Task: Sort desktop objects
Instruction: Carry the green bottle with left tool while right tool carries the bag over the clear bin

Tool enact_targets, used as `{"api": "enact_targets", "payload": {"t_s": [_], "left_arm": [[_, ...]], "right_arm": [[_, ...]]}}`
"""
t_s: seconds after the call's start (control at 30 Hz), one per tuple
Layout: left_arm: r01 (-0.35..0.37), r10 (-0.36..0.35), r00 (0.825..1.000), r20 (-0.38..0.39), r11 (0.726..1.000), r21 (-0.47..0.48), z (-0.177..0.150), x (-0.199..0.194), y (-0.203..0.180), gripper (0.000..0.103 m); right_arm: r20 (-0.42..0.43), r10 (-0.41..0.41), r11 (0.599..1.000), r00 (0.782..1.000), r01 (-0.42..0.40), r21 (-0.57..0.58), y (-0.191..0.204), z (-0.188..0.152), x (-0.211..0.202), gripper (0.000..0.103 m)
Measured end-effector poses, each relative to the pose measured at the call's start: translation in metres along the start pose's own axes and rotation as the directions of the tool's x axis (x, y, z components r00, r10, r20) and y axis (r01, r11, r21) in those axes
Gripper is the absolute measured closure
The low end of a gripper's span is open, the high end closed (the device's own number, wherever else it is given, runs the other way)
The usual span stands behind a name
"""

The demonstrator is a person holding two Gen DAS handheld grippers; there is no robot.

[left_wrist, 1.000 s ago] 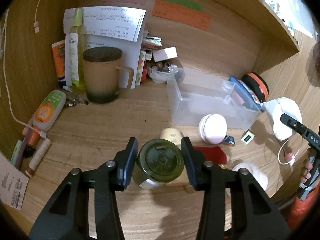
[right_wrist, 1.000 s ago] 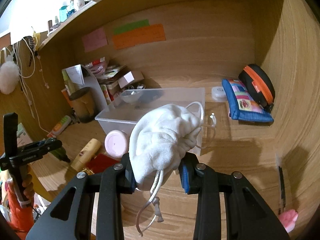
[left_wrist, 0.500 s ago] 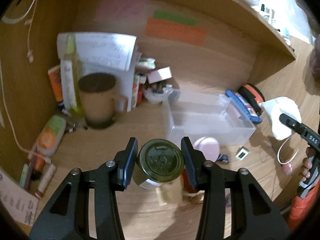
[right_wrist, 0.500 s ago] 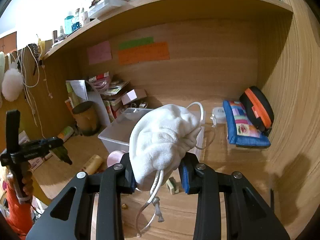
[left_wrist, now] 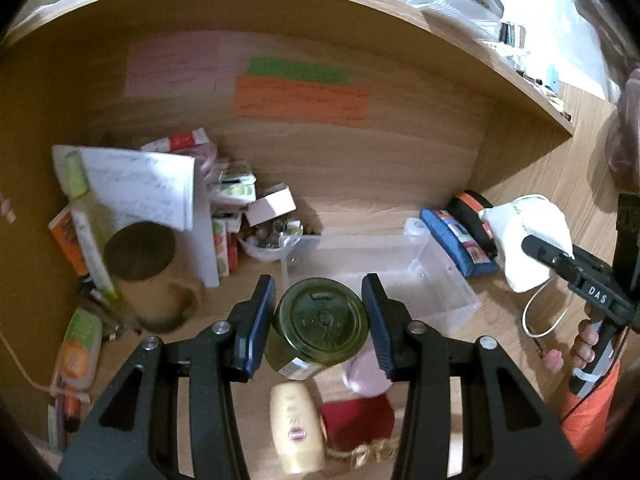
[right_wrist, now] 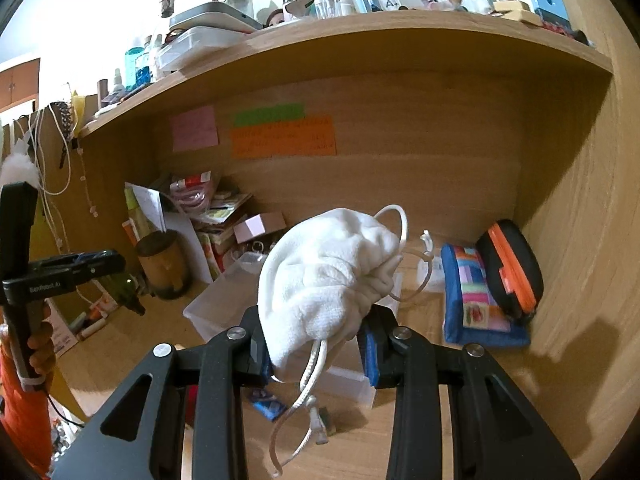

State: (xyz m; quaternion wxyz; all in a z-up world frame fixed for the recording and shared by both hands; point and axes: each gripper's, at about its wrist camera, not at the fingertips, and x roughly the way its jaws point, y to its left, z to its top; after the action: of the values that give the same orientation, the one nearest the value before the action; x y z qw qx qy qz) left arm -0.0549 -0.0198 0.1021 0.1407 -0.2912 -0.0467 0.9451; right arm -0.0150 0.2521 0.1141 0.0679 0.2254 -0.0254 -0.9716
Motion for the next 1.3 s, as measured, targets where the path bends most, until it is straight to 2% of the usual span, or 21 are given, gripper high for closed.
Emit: {"api": "enact_targets", "payload": {"t_s": [0.27, 0.67, 1.03, 1.3], "left_arm": [[0.019, -0.018, 0.999, -0.032, 1.0, 0.016, 0.024, 0.037, -0.008, 0.059], [0.037, -0.029, 0.991, -0.128, 0.998, 0.055, 0.036, 0.109, -0.027, 0.059], [0.031, -0.017, 0.975, -0.22, 0.998, 0.059, 0.029, 0.161, -0.023, 0.059], [0.002, 0.015, 0.968, -0.25, 0.998, 0.066, 0.027, 0.188, -0.017, 0.059]], "right_arm": [[-0.03, 0.013, 1.0, 0.999, -0.013, 0.011, -0.01, 0.014, 0.034, 0.073], [-0.149, 0.025, 1.0, 0.989, -0.025, -0.002, -0.014, 0.017, 0.106, 0.073], [-0.295, 0.046, 0.998, 0.955, -0.057, -0.03, -0.015, -0.01, 0.166, 0.073], [-0.354, 0.037, 0.997, 0.935, -0.059, -0.051, -0.017, -0.023, 0.183, 0.073]]}}
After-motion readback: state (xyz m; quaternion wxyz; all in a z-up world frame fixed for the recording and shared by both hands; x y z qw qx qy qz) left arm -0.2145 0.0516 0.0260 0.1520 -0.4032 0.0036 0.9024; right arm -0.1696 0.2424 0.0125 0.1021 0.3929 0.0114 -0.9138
